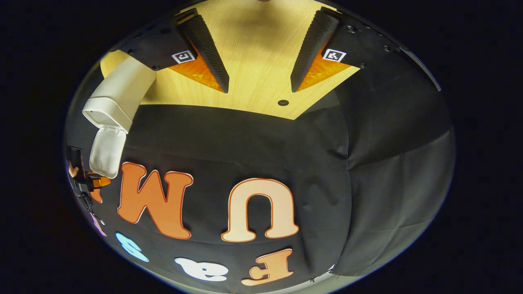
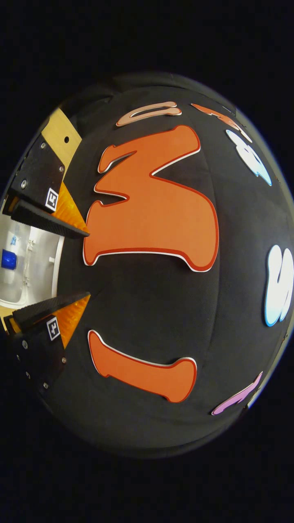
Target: Press the lid of the desktop garbage bin to open it, pick up the crumpled paper on the desktop and throw it into the bin, then pick up the pop can on the desktop and drop it into the bin, and finally close the garbage bin lid.
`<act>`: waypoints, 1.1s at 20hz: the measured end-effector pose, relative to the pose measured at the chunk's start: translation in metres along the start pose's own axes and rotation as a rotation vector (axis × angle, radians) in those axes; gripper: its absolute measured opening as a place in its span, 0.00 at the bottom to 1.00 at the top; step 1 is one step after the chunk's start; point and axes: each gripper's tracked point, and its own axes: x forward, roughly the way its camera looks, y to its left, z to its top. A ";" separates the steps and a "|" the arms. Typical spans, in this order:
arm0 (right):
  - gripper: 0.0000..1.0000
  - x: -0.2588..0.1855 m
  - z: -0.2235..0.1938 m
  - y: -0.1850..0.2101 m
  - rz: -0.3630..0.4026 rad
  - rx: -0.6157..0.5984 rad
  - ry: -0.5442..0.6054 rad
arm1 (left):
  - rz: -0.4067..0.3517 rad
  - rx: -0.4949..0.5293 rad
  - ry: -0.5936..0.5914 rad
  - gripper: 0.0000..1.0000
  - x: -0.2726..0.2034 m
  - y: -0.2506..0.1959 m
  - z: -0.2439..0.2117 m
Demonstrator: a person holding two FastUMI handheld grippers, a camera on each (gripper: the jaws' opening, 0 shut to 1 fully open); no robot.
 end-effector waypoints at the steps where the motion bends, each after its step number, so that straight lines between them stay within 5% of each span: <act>1: 0.78 -0.004 -0.002 0.004 0.007 0.010 0.012 | -0.004 -0.003 0.001 0.97 0.002 -0.001 0.000; 22: 0.76 -0.106 -0.109 0.023 -0.002 -0.020 0.213 | -0.164 0.185 -0.027 0.95 -0.006 -0.050 -0.010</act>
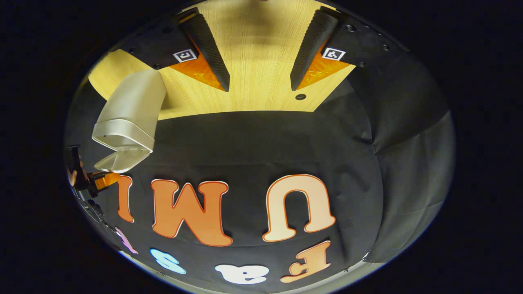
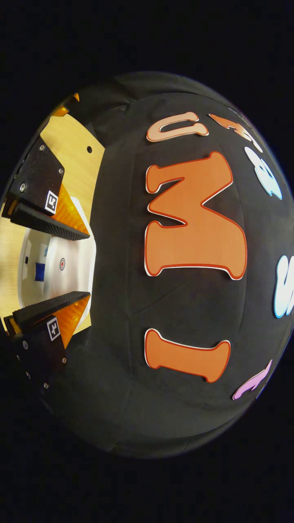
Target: Press the lid of the desktop garbage bin to open it, pick up the crumpled paper on the desktop and throw it into the bin, then pick up the pop can on the desktop and drop it into the bin, and finally close the garbage bin lid.
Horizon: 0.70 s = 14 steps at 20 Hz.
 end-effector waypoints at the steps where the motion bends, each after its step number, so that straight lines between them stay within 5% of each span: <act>1: 0.77 -0.003 -0.002 0.000 -0.002 0.001 0.003 | -0.010 0.008 -0.005 0.95 0.000 -0.004 0.001; 10: 0.76 -0.012 -0.053 0.005 -0.011 0.046 0.075 | -0.054 0.042 -0.005 0.98 -0.002 -0.012 -0.001; 12: 0.71 -0.012 -0.066 0.007 -0.015 0.055 0.096 | -0.061 0.048 0.000 0.92 -0.001 -0.013 -0.003; 14: 0.71 -0.012 -0.075 0.007 -0.022 0.049 0.105 | -0.066 0.053 -0.001 0.97 -0.001 -0.015 -0.003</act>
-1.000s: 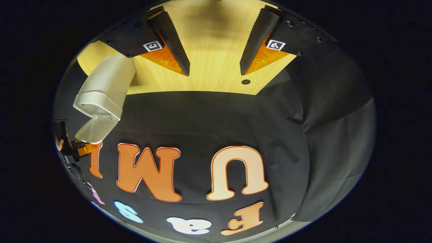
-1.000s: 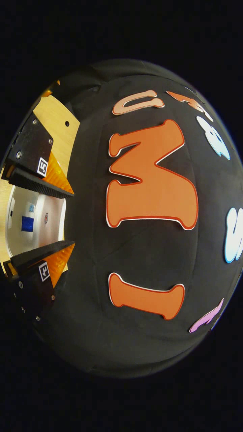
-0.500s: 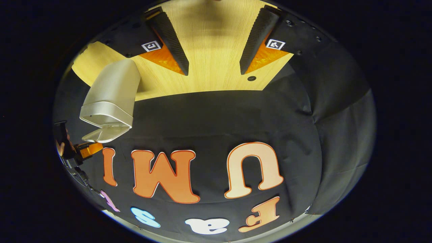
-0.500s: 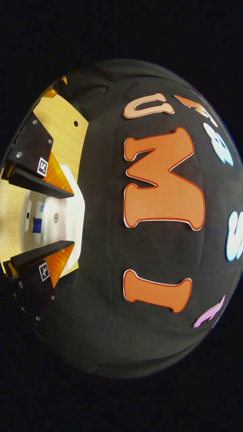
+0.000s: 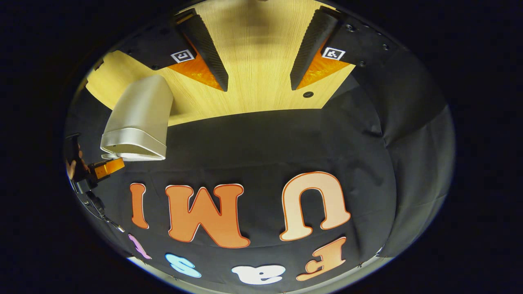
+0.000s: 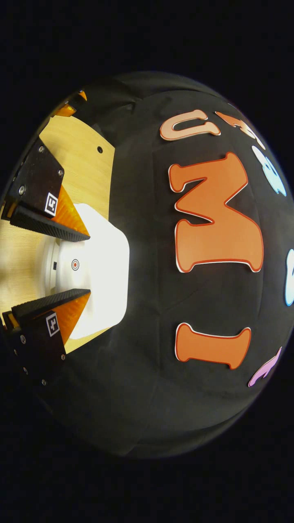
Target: Press the lid of the desktop garbage bin to open it, pick up the crumpled paper on the desktop and throw it into the bin, then pick up the pop can on the desktop and drop it into the bin, and finally close the garbage bin lid.
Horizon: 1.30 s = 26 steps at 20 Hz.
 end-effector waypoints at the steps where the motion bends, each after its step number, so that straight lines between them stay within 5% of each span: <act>1: 0.71 0.000 -0.005 0.000 -0.003 -0.005 0.005 | -0.003 0.001 0.002 0.97 0.000 -0.001 0.000; 11: 0.71 -0.002 -0.021 0.001 -0.027 -0.011 -0.052 | -0.026 0.016 0.021 0.97 0.005 -0.006 -0.005; 24: 0.47 -0.005 -0.027 0.002 -0.075 -0.005 -0.074 | -0.052 0.050 -0.091 0.97 0.006 -0.008 0.052; 25: 0.47 -0.008 -0.027 0.003 -0.072 -0.010 -0.078 | -0.054 0.048 -0.105 0.91 0.006 -0.008 0.061; 26: 0.41 -0.011 -0.027 0.004 -0.070 -0.011 -0.078 | -0.056 0.048 -0.121 0.97 0.005 -0.009 0.070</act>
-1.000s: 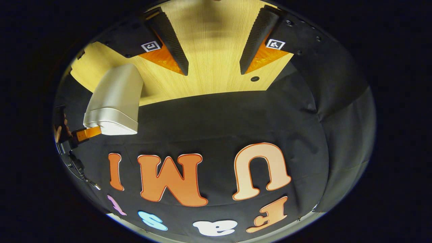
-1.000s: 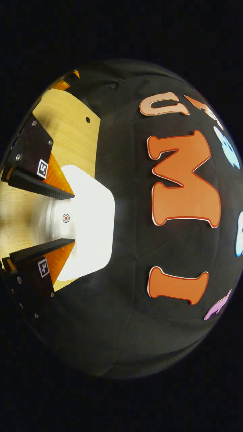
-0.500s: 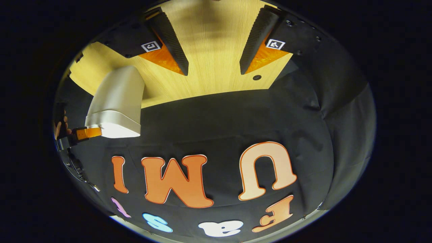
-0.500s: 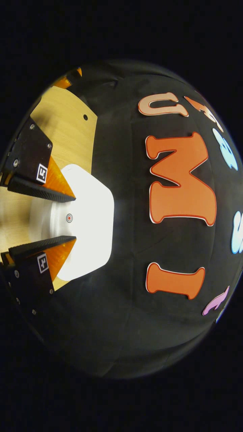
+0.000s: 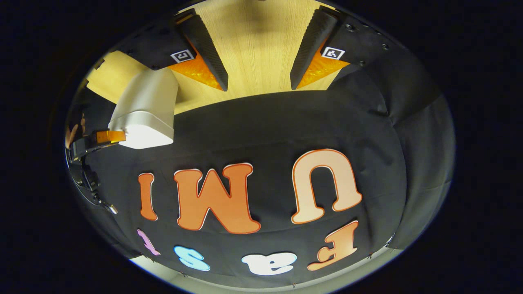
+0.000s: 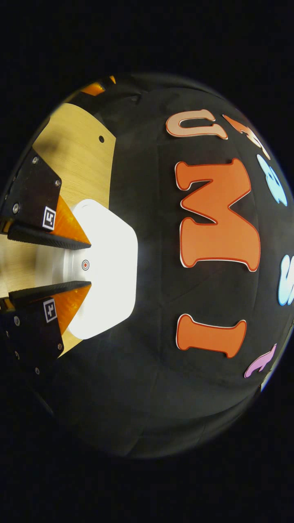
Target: Press the lid of the desktop garbage bin to open it, pick up the crumpled paper on the desktop and throw it into the bin, then pick up the pop can on the desktop and drop it into the bin, and finally close the garbage bin lid.
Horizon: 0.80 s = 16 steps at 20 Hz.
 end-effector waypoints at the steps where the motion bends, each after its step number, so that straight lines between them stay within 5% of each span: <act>1: 0.46 -0.001 -0.002 0.000 -0.003 -0.005 0.004 | -0.004 -0.004 -0.018 0.96 0.000 0.000 0.009; 7: 0.49 -0.017 -0.009 0.022 0.033 0.010 -0.019 | -0.020 -0.009 -0.101 0.92 -0.002 -0.001 0.054; 9: 0.52 -0.025 -0.003 0.032 0.053 0.008 -0.060 | -0.020 -0.006 -0.118 0.97 -0.008 -0.002 0.061; 10: 0.53 -0.030 0.001 0.036 0.057 -0.001 -0.084 | -0.017 -0.004 -0.124 0.92 -0.009 -0.002 0.062; 11: 0.55 -0.034 0.004 0.042 0.064 -0.012 -0.109 | -0.013 -0.005 -0.134 0.97 -0.011 -0.001 0.065; 16: 0.84 -0.055 0.009 0.073 0.109 -0.079 -0.215 | -0.005 -0.043 -0.157 1.00 -0.019 -0.001 0.066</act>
